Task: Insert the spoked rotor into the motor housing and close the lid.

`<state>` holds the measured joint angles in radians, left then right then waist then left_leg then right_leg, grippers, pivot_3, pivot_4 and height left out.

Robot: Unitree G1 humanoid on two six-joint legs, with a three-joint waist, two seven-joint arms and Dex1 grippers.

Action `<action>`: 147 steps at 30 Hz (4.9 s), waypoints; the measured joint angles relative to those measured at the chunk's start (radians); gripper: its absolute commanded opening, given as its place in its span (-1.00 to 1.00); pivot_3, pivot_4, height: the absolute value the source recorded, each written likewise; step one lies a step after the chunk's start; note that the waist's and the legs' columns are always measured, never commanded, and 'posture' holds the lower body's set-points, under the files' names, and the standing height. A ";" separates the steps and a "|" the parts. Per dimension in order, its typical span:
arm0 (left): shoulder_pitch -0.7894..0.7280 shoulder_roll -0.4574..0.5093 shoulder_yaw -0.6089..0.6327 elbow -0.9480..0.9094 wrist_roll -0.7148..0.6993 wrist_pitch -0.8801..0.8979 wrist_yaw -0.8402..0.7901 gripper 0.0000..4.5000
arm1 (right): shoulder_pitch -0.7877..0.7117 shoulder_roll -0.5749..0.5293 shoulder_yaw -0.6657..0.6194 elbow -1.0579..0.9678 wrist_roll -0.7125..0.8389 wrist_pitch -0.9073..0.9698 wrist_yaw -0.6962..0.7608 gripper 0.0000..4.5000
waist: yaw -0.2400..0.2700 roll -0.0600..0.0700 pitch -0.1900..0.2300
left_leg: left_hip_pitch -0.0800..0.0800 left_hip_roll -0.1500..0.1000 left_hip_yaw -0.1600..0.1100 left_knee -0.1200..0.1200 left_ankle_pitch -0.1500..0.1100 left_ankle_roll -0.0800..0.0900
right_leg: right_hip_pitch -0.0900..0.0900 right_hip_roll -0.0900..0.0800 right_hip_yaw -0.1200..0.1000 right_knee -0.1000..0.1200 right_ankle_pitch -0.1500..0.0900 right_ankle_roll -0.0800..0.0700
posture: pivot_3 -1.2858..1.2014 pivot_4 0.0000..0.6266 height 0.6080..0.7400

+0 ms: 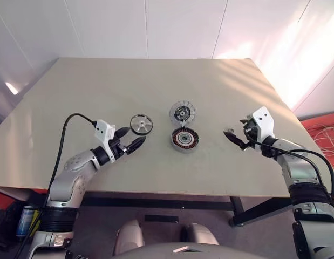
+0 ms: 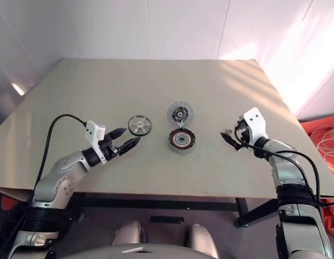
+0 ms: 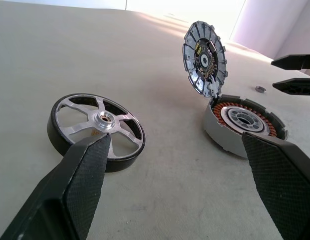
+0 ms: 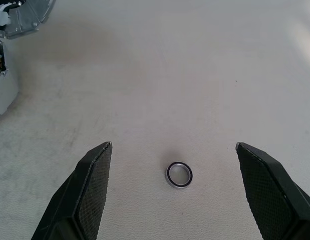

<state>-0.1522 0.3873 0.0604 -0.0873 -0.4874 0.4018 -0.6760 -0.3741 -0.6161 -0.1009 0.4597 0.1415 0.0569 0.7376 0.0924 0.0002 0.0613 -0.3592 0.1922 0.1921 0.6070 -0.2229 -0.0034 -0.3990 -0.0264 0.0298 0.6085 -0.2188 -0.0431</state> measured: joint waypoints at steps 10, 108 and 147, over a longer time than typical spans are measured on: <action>0.001 0.000 0.002 0.002 0.000 -0.001 -0.002 0.99 | -0.022 0.000 0.000 0.031 -0.003 0.023 -0.010 1.00 | -0.001 0.000 0.000 | 0.000 0.000 0.000 0.000 0.000 0.000 | 0.000 0.000 0.000 0.000 0.000 0.000 | 0.03 -1.00 1.00; 0.009 0.014 0.053 0.015 0.003 -0.013 0.001 1.00 | -0.140 -0.010 -0.002 0.267 -0.007 0.154 0.031 -0.99 | 0.002 0.000 0.000 | -0.003 -0.004 -0.006 0.001 0.002 0.002 | 0.002 -0.011 -0.014 0.001 0.000 0.000 | 0.03 -1.00 1.00; 0.002 0.014 0.052 0.001 0.002 0.001 0.010 1.00 | -0.143 -0.010 0.007 0.279 -0.019 0.125 0.024 -0.99 | 0.002 0.000 0.000 | -0.003 -0.004 -0.006 0.001 0.002 0.002 | 0.002 -0.012 -0.015 0.001 0.000 0.000 | 0.03 -1.00 1.00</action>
<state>-0.1504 0.4010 0.1129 -0.0867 -0.4852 0.4025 -0.6663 -0.5166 -0.6258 -0.0940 0.7383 0.1230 0.1818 0.7615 0.0940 0.0002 0.0613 -0.3617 0.1884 0.1862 0.6078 -0.2207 -0.0012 -0.3966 -0.0380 0.0151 0.6092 -0.2189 -0.0432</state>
